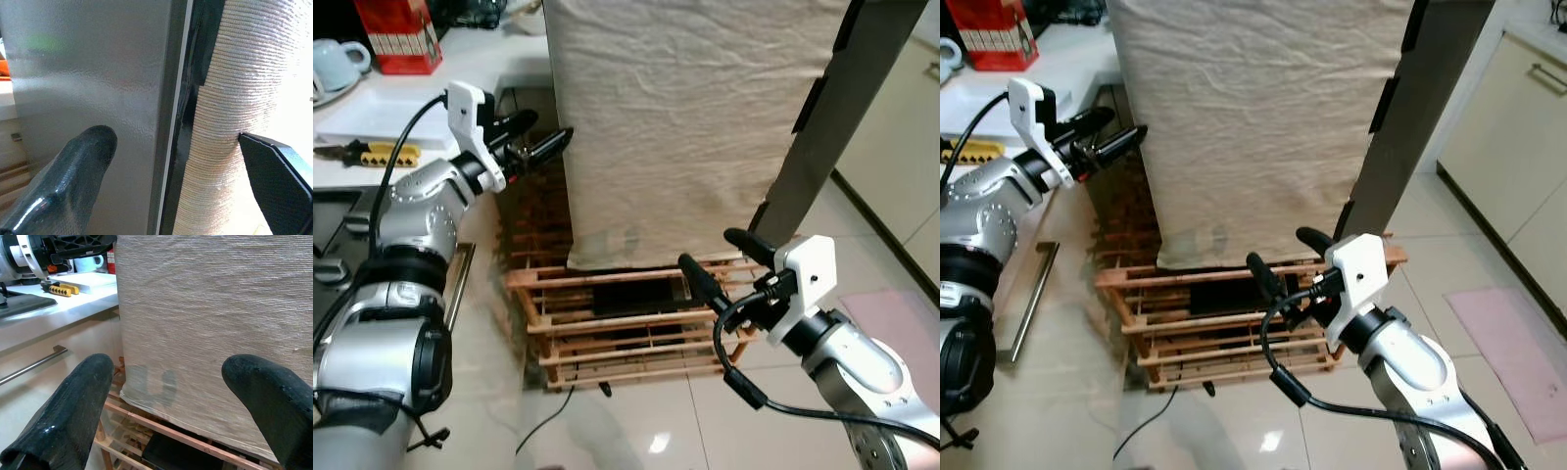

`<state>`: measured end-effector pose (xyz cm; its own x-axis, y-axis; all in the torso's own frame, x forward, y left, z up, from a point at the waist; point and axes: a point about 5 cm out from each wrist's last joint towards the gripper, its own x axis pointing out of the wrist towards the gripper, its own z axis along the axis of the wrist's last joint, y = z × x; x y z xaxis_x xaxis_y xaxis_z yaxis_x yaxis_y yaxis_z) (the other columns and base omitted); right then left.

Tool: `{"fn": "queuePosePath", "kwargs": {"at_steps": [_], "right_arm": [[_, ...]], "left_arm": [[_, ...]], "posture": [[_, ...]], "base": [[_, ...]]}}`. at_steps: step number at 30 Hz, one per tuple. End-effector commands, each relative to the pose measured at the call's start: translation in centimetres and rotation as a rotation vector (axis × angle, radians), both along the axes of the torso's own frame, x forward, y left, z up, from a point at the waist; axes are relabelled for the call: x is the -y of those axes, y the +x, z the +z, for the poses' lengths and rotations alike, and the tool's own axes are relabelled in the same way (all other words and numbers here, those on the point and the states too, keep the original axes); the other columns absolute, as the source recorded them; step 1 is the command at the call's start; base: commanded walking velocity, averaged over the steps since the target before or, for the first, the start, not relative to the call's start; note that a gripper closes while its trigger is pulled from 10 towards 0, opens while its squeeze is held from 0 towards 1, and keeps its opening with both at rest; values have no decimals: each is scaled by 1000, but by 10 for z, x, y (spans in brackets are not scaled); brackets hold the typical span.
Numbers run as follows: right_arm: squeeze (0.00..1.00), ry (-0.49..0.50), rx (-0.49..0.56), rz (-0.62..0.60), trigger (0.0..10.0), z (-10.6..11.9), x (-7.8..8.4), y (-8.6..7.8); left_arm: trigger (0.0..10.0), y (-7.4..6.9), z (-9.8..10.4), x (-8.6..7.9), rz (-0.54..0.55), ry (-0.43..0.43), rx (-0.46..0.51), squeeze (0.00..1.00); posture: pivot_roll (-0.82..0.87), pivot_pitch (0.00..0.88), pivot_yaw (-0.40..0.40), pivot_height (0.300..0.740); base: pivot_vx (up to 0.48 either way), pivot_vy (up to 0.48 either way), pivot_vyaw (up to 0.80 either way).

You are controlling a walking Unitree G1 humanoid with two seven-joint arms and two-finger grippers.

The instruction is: Restocking fridge

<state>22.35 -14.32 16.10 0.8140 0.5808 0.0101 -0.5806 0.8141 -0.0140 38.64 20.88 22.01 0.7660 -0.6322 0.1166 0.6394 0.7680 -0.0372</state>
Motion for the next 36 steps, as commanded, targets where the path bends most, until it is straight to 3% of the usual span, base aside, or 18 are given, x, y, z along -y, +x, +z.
{"fn": "queuePosePath", "kwargs": {"at_steps": [1, 5, 6, 7, 9, 10, 11, 19, 25, 28, 31, 34, 35, 36], "right_arm": [[0, -3, 22, 8, 10000, 5, 0, -3], [0, -4, 22, 8, 10000, 5, -2, -5], [0, -4, 22, 8, 10000, 4, -2, -5], [0, -4, 21, 8, 10000, 4, -2, -6], [0, -4, 21, 10, 10000, 4, -3, -6], [0, -5, 21, 10, 10000, 4, -3, -7], [0, -6, 22, 9, 10000, 4, -3, -7], [0, -11, 21, 1, 10000, 4, -2, -8], [0, -27, 17, -8, 10000, 2, -2, -9], [0, -115, -34, -138, 10000, -12, 11, -1], [0, -118, -108, -312, 10000, -28, 30, 5], [0, -119, -166, -417, 10000, -42, 43, 4], [0, -151, -229, -502, 10000, -57, 53, 2], [0, -151, -229, -502, 10000, -57, 53, 2]], "left_arm": [[10000, 5, 10, 4, -11, -4, 16, 945], [10000, 8, 12, 9, -39, -50, 4, 867], [10000, 8, 14, 11, -50, -64, 11, 655], [10000, 9, 15, 12, -56, -72, 16, 580], [10000, 9, 17, 16, -88, -111, 14, 243], [10000, 9, 18, 18, -105, -119, 14, 243], [10000, 9, 19, 21, -129, -109, 15, 0], [10000, 10, 16, 39, -201, -15, 33, 0], [10000, 9, 13, 43, -222, 34, 40, 0], [10000, 7, 10, 43, -251, 72, 46, 0], [10000, 4, 4, 45, -281, 154, 62, 0], [10000, -2, -2, 50, -363, 228, 71, 0], [10000, -6, -2, 55, -439, 235, 75, 0], [10000, -6, -2, 55, -439, 235, 75, 0]], "posture": [[-96, 0, -10, 740], [-100, 0, -8, 740], [-103, 0, -8, 740], [-103, 0, -8, 740], [-112, 0, -2, 740], [-112, 0, -2, 740], [-114, 0, 0, 740], [-114, 0, 0, 740], [-111, 0, 0, 740], [-110, 0, -2, 740], [-106, 0, -6, 740], [-97, 0, -11, 740], [-94, 0, -12, 740], [-94, 0, -12, 740]], "base": [[0, 0, 0], [0, 0, 0], [0, 0, 0], [0, 0, 0], [0, 0, 0], [0, 0, 0], [0, 0, 0], [0, 0, 0], [0, 0, 0], [0, 0, 0], [0, 0, 0], [0, 0, 0], [0, 0, 0], [0, 0, 0]]}}
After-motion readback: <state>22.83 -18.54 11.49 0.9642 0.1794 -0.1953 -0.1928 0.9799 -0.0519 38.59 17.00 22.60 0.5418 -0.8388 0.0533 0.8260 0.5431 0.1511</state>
